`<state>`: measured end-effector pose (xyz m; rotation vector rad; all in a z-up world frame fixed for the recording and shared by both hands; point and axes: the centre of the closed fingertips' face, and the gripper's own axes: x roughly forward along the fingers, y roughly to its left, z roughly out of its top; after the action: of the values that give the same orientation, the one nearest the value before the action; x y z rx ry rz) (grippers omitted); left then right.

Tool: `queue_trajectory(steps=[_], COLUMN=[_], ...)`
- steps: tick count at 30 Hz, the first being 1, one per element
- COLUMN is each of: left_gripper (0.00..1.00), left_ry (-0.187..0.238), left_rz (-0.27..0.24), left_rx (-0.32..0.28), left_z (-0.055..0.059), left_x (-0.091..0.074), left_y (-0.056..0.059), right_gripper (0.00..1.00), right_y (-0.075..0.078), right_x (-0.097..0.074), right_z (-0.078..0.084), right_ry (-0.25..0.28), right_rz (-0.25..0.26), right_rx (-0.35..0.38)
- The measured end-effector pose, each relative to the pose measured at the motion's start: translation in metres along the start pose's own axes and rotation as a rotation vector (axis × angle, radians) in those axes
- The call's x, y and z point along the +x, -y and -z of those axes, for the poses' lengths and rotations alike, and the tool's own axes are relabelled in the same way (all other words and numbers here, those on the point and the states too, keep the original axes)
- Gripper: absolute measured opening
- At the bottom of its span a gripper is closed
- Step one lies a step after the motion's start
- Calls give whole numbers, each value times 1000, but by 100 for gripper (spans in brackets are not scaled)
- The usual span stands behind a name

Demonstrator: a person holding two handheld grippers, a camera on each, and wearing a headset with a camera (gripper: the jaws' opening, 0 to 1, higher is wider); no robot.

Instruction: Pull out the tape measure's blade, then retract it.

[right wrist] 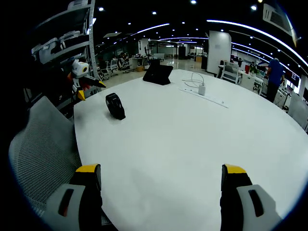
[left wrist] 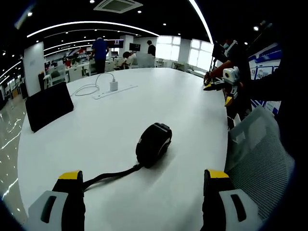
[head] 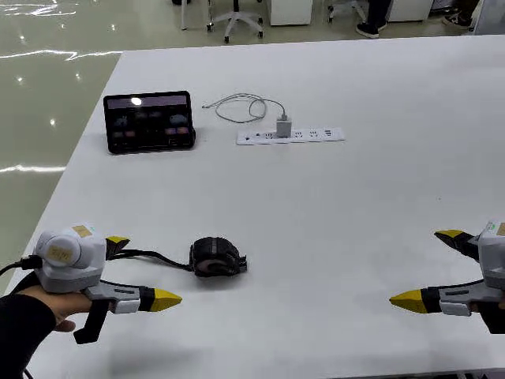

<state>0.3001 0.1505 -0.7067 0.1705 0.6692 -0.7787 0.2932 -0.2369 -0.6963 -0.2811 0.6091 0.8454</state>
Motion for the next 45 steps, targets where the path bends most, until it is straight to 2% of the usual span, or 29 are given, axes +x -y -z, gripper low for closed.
queue_trajectory(steps=[3,5,6,8,10,14,18,21,23,24,28,30,33,35,36,38,39,41,45], left_gripper=[100,100,100,100,100,99,99,99,99,98,98,98,98,98,97,97,97,97,97], left_ry=[-6,-24,-48,-82,-93,-115,-114,-133,-137,-142,-153,-170,-197,-220,-231,-261,-282,-284,-289], left_rz=[8,16,13,-8,-2,2,20,27,38,49,77,98,131,154,176,190,191,195,209], left_rx=[26,28,32,55,74,114,128,183,195,208,238,271,281,303,334,358,372,401,418], left_z=[-3,-2,2,7,9,8,2,-1,-4,-6,-10,-11,-11,-12,-12,-12,-12,-16,-27], left_x=[3,6,7,8,11,14,19,25,29,32,40,45,51,55,56,57,58,61,69], left_y=[2,3,3,-1,1,4,6,7,8,7,11,13,13,17,21,23,23,23,19], right_gripper=[100,100,100,100,100,100,100,100,100,100,100,100,100,100,100,100,100,100,100], right_y=[0,0,1,2,-1,-3,-4,-6,-8,-10,-11,-13,-13,-7,-7,-7,-2,-4,-6], right_x=[1,2,2,3,4,7,10,13,16,17,22,26,30,32,33,34,35,36,41], right_z=[2,1,1,1,-4,2,4,2,0,-5,-10,-11,-11,-14,-15,-17,-18,-19,-21], right_ry=[-8,-6,-4,2,35,18,16,20,24,43,50,40,30,36,34,32,30,36,26], right_rz=[1,-1,4,13,0,19,36,27,21,11,-2,-20,-28,0,-7,-12,13,3,-19], right_rx=[-19,-15,-9,-4,19,14,13,20,-1,-19,-36,-36,-53,-86,-84,-92,-130,-132,-148])
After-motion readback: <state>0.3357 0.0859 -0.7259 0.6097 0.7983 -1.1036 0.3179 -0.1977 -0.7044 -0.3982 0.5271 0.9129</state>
